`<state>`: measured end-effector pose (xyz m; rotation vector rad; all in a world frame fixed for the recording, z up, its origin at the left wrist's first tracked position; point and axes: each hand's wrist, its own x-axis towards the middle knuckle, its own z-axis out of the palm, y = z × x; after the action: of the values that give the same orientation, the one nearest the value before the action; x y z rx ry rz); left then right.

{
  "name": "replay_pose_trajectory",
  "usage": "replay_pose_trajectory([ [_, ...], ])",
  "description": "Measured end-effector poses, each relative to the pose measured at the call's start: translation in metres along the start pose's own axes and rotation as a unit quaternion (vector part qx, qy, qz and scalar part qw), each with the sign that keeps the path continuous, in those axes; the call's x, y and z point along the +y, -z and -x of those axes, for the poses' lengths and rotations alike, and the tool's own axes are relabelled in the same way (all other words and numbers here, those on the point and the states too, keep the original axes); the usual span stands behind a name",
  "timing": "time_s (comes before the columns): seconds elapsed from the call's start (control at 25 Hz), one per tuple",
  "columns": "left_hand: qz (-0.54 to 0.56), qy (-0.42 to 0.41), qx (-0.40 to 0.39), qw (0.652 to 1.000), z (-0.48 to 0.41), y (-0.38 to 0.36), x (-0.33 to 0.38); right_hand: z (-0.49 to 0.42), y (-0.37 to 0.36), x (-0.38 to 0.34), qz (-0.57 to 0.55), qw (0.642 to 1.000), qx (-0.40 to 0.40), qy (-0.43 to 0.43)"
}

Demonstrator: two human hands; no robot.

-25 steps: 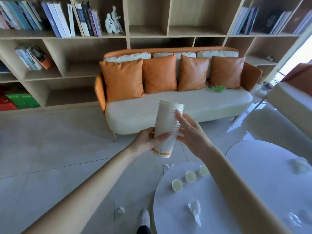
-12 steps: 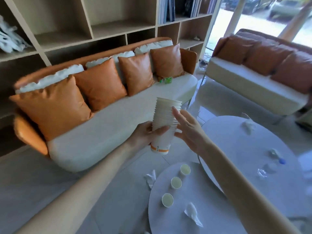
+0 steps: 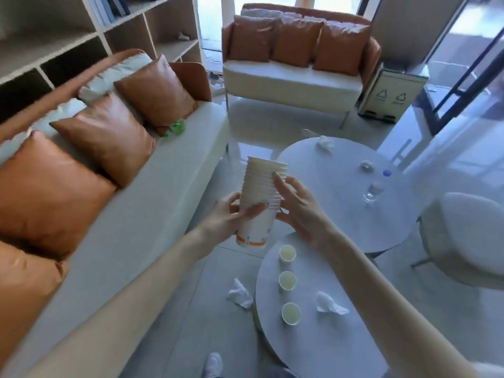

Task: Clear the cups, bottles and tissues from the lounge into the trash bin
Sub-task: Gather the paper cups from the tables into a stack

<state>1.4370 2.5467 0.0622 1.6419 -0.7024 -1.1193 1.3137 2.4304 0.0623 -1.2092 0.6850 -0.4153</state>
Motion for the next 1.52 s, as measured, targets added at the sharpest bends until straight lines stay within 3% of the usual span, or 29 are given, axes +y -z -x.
replay_pose_trajectory([
  [0.4, -0.054, 0.01, -0.221, 0.974, -0.05, -0.019, -0.002, 0.022, 0.016, 0.025, -0.07, 0.971, 0.23, -0.001],
  [0.76, -0.067, 0.029, -0.279, 0.958, -0.086, -0.075, -0.019, 0.028, 0.067, 0.053, -0.104, 0.947, 0.305, -0.007],
  [0.92, -0.069, 0.083, -0.308, 0.945, -0.106, -0.084, -0.052, 0.023, 0.077, 0.087, -0.127, 0.932, 0.337, -0.032],
  [1.24, -0.091, 0.123, -0.371, 0.916, -0.169, -0.09, -0.165, -0.003, 0.092, 0.217, -0.149, 0.901, 0.405, -0.045],
  [1.32, -0.095, 0.13, -0.382, 0.91, -0.187, -0.092, -0.2, -0.001, 0.106, 0.265, -0.151, 0.866, 0.474, -0.052],
  [1.4, -0.105, 0.137, -0.392, 0.904, -0.21, -0.097, -0.237, -0.002, 0.118, 0.326, -0.081, 0.84, 0.527, -0.095],
  [1.52, -0.112, 0.152, -0.392, 0.9, -0.236, -0.104, -0.288, -0.006, 0.118, 0.419, 0.102, 0.822, 0.506, -0.241],
])
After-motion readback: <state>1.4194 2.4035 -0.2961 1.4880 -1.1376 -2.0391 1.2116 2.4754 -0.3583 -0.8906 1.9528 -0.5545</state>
